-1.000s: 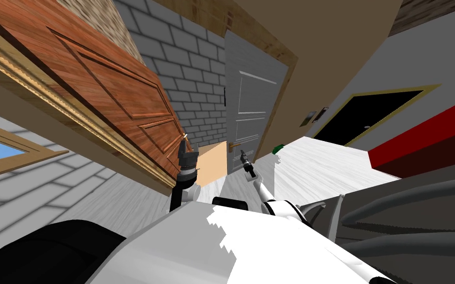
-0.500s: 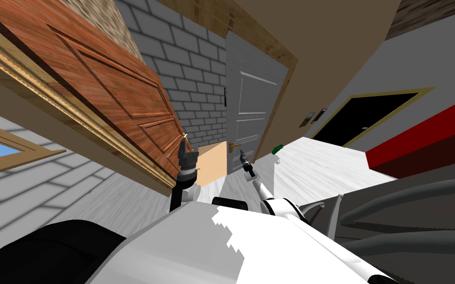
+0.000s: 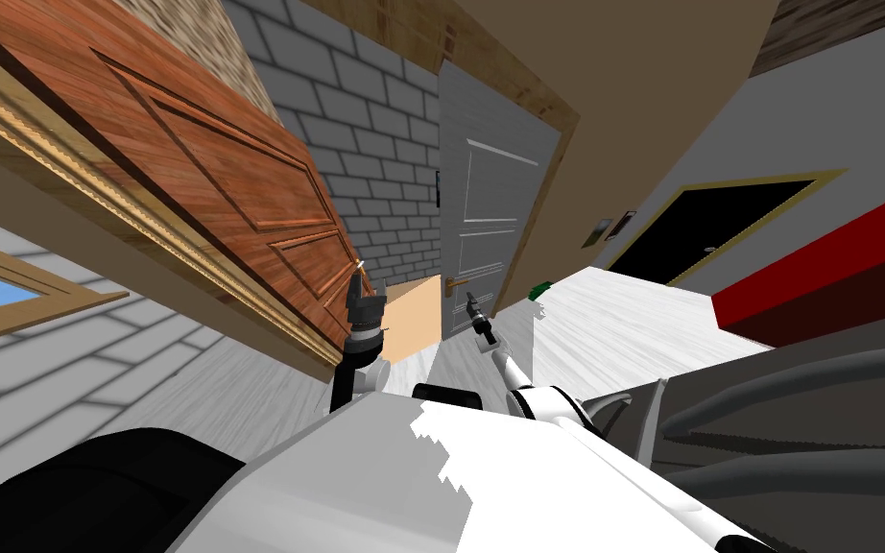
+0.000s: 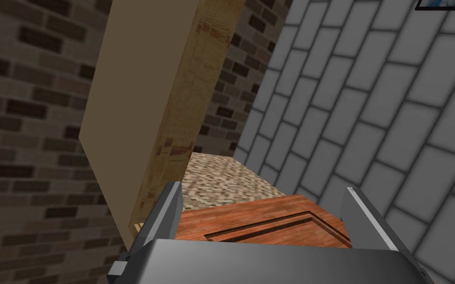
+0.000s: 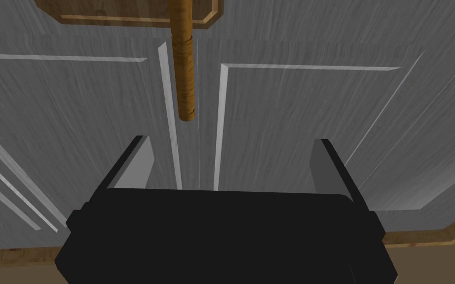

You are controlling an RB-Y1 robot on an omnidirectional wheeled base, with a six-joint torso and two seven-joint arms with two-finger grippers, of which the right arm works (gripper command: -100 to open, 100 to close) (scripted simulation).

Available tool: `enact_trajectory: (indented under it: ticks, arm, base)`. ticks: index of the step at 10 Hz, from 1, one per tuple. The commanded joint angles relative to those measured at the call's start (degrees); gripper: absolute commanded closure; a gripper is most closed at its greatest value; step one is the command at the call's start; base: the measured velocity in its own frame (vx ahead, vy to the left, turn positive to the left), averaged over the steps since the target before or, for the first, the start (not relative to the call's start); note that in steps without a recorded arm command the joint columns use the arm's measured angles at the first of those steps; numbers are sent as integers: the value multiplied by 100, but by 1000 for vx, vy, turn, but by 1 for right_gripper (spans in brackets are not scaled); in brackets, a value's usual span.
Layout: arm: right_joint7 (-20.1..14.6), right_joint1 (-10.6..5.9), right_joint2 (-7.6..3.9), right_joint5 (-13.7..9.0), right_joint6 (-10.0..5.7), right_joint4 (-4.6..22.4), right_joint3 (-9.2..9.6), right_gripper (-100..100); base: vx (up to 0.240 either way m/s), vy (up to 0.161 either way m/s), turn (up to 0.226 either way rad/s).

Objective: Push the door open

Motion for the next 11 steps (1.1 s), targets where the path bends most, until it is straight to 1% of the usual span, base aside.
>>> enact_trajectory:
  ticks: [1, 9, 10, 11]
  arm:
    - [-89, -45, -33, 13, 100, 61, 93, -100]
    - [-89, -45, -33, 13, 100, 61, 93, -100]
    - [-117, -59, -36, 18, 132, 80, 122, -100]
    - [-117, -59, -36, 18, 132, 80, 122, -100]
  base:
    - [5, -4, -19]
    - [3, -1, -8]
    - [0, 0, 0]
    - [14, 3, -16]
